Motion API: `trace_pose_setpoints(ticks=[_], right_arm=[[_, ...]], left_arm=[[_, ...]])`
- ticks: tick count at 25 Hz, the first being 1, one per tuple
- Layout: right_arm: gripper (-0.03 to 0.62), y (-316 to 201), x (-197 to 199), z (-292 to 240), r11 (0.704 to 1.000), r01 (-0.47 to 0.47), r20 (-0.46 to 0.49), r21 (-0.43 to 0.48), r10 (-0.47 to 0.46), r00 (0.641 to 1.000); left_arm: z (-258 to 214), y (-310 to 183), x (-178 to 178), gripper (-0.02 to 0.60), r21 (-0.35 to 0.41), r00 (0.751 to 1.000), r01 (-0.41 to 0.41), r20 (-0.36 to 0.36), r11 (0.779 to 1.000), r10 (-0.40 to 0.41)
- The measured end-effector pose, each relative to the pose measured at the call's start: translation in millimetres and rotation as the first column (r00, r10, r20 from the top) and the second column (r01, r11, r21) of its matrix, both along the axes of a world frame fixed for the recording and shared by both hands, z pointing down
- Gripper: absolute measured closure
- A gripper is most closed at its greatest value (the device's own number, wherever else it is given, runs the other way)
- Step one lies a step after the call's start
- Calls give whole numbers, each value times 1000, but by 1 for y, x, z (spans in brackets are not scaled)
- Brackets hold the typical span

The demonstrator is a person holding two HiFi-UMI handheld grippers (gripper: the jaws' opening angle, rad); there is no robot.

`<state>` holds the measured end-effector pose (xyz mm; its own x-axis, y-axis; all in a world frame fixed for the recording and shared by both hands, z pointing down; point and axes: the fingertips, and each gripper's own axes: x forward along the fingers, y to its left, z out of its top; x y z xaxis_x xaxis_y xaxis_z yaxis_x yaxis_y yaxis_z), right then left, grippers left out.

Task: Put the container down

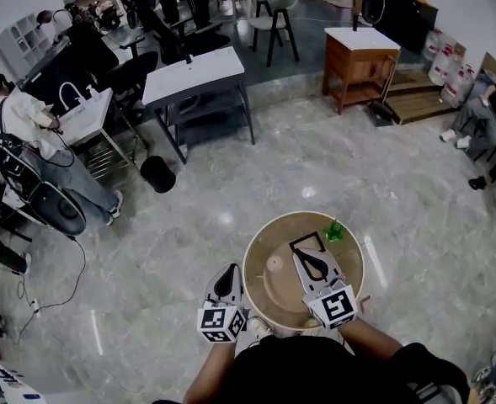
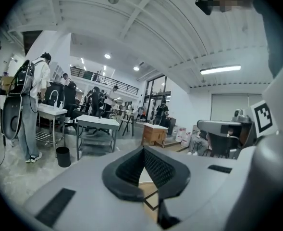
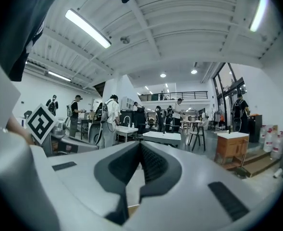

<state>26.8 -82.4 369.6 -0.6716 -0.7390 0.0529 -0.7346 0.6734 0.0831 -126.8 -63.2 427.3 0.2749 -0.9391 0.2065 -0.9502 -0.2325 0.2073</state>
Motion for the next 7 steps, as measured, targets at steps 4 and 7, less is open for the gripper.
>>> trace_pose_setpoints(ticks=[4,7], right_arm=[[595,-7,3,-7,1000,-11,39,-10,12,999],[595,-9,2,-9,1000,-13,45,-9,13,999]], left_arm=[[4,0,2,589,-8,1000,-9,11,1000,9],[7,-1,2,588,-10,1000,-13,12,1000,13]])
